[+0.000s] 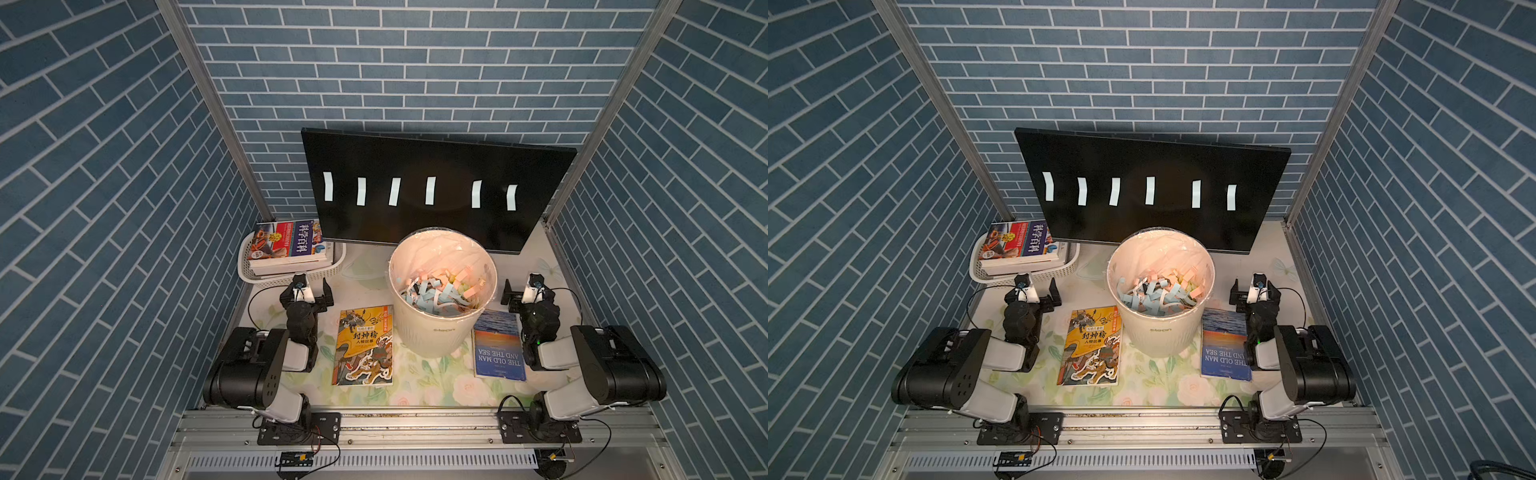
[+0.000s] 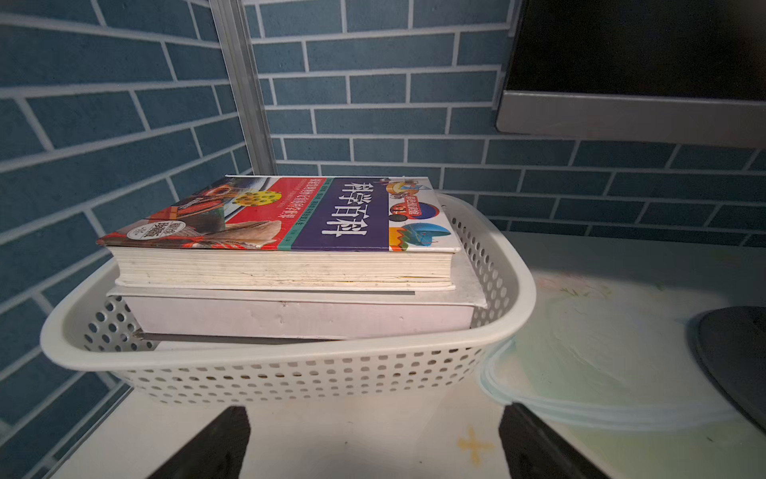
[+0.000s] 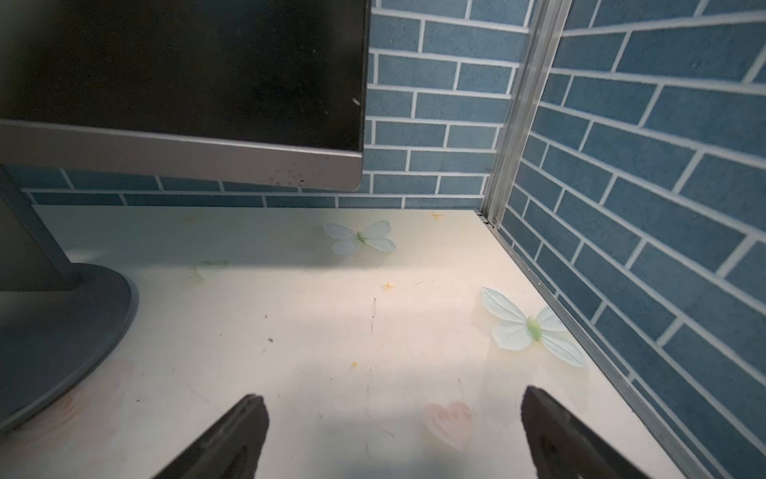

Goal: Remove the sticky note from the monitor
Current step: Tear off the sticky note from the monitor.

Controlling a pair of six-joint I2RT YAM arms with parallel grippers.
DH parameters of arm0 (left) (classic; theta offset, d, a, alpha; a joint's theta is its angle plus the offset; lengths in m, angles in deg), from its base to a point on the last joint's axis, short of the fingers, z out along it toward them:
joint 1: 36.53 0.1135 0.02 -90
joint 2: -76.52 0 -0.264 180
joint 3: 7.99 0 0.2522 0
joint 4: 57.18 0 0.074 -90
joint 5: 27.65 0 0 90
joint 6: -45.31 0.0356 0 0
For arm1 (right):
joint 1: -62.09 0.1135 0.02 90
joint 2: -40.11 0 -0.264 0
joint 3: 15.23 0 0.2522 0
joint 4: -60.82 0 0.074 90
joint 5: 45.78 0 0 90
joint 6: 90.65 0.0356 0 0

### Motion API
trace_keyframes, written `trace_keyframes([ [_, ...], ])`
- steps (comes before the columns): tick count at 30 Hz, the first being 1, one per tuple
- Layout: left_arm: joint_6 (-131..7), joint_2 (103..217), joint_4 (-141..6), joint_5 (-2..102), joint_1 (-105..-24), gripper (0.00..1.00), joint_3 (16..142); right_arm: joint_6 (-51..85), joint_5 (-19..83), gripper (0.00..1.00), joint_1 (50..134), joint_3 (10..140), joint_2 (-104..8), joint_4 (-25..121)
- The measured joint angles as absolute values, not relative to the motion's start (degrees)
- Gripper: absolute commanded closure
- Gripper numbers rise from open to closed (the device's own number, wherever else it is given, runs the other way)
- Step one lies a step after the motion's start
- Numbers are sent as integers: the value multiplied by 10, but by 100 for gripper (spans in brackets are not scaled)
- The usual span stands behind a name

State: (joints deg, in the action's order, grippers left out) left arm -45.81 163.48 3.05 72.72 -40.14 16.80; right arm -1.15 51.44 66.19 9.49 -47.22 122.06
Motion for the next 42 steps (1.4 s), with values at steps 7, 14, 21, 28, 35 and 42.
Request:
trace_keyframes([
  [7, -458, 1635, 31, 727, -401, 0, 168, -11, 512, 0, 662, 95, -472, 1221],
  [14, -460, 1635, 31, 714, -392, 0, 168, -11, 510, 0, 662, 95, -472, 1221],
  [21, -460, 1576, -29, 727, -400, 0, 173, -11, 507, 0, 662, 97, -423, 1167],
  [28, -489, 1431, -135, 770, -438, 0, 201, 19, 510, 0, 662, 139, -239, 996],
  [35, -651, 1312, -330, 782, -439, 0, 303, 128, 476, 0, 662, 197, -127, 801],
  [42, -825, 1244, -498, 758, -439, 0, 382, 193, 380, 0, 662, 232, -39, 701],
])
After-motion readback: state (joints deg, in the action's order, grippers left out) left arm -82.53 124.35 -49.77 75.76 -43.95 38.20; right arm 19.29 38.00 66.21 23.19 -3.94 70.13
